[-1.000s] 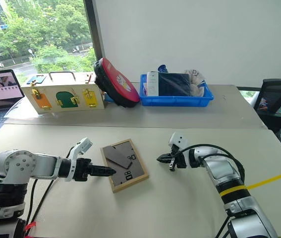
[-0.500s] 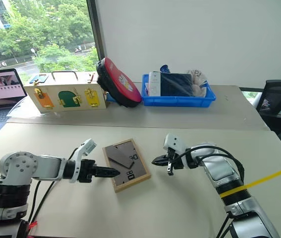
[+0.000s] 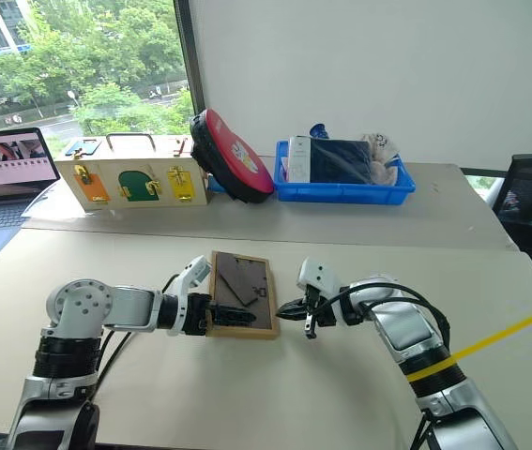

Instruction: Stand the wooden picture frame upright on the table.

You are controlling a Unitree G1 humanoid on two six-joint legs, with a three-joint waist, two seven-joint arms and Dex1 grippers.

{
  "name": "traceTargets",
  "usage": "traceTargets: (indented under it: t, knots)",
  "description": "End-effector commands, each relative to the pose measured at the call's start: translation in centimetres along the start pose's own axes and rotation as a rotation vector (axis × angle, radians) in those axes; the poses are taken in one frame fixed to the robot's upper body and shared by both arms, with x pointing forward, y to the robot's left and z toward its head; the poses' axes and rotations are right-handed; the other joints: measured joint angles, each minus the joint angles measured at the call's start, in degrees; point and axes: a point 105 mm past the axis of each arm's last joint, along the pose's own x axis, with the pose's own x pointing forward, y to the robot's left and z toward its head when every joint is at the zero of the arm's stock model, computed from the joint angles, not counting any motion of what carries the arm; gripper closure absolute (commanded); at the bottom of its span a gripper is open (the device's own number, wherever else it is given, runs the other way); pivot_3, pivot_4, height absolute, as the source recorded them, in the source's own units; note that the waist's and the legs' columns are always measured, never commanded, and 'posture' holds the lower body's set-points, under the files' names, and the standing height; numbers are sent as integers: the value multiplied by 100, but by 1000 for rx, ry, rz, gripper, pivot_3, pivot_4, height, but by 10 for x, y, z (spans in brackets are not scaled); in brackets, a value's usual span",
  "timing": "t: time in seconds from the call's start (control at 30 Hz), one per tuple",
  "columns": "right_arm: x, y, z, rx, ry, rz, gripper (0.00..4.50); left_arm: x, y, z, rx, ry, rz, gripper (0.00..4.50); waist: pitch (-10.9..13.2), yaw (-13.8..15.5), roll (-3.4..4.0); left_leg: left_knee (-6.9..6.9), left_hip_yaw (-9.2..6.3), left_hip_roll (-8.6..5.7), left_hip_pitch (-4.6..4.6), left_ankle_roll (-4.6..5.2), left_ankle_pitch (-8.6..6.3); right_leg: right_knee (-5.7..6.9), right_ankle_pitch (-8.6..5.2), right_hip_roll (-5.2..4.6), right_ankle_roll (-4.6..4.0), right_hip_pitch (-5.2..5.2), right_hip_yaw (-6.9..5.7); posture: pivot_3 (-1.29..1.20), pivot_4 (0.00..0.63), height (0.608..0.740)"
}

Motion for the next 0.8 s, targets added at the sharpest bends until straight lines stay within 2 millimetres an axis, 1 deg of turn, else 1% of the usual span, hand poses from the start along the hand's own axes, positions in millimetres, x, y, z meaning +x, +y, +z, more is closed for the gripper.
traceTargets:
  t: [0.03,0.07,0.1,0.13,0.17,0.2,0.3,0.33,0.37,0.4,0.5,0.57,0.6,0.7,0.73,0.8]
  knots:
    - [0,4,4,-21,-7,10,4500,0,5,-7,-46,5,-4,30,0,-5,0,0,0,0,0,0,0,0,0,0,0,0,0,0,150,717]
    - [-1,4,4,-21,-6,9,4500,-2,7,-6,-55,-4,2,573,0,-9,0,0,0,0,0,0,0,0,0,0,0,0,0,0,150,717]
    - [-1,3,4,-21,-5,8,4500,-5,9,-5,-62,-14,5,770,0,-14,0,-1,0,0,0,0,0,0,0,0,0,-1,0,0,150,717]
    - [-1,3,4,-21,-5,7,4500,-7,10,-5,-66,-19,5,1225,0,-17,-1,-2,0,0,0,0,0,0,0,0,0,-2,0,0,150,717]
    - [-1,2,3,-21,-5,5,4500,-10,11,-3,-75,-34,3,1520,1,-21,-1,-3,0,0,0,0,0,0,0,0,0,-3,0,0,150,717]
    - [-1,2,3,-21,-4,4,4500,-14,12,0,-89,-54,-1,1938,2,-26,-2,-4,-1,0,-1,0,0,0,0,0,0,-4,0,0,150,717]
    - [-2,1,3,-22,-3,2,4500,-24,14,5,-114,-98,-24,3012,3,-58,-5,-9,-1,0,-1,0,0,0,0,0,0,-7,0,0,150,717]
    - [-2,1,3,-22,-2,2,4500,-26,13,6,-117,-104,-30,3218,3,-72,-5,-9,-2,0,-2,0,0,0,0,1,-1,-8,-1,0,150,717]
    - [-2,1,3,-22,-2,2,4500,-27,13,7,-118,-109,-37,3537,3,-83,-5,-9,-2,0,-1,0,0,0,0,1,-1,-7,-1,0,150,717]
    - [-2,0,4,-24,-2,1,4500,-29,11,8,-118,-116,-49,3705,4,-99,-6,-8,-2,0,-1,0,0,1,0,1,-1,-7,-1,0,150,717]
    - [-10,-9,11,-46,-21,-38,4500,-36,2,14,-116,-154,-116,3764,4,-138,-7,-8,-3,0,-2,-1,1,0,0,0,0,-7,-1,0,150,717]
    - [-22,-18,22,-69,-43,-82,4500,-38,-4,14,-99,-152,-147,3764,6,-148,-8,-8,-3,0,-5,-1,1,0,0,0,0,-8,-1,0,150,717]
    - [-29,-22,29,-69,-70,-95,4500,-39,-6,13,-88,-146,-154,3764,7,-149,-8,-8,-3,0,-8,-1,1,0,0,0,0,-11,-1,0,150,717]
    - [-54,-28,65,-2,-225,-105,4500,-41,-17,11,-54,-123,-211,3764,10,-149,-8,-9,-3,0,-13,-1,1,-1,0,-1,0,-14,-1,0,150,717]
    - [-62,-28,77,12,-271,-97,4500,-41,-22,9,-40,-108,-234,3764,10,-152,-8,-10,-4,0,-12,-1,1,-1,0,0,-1,-14,-1,0,150,717]
    - [-71,-25,93,32,-318,-72,4500,-39,-30,7,-20,-80,-272,3764,10,-150,-8,-13,-4,0,-12,-1,1,-2,0,0,-1,-13,-2,0,150,717]
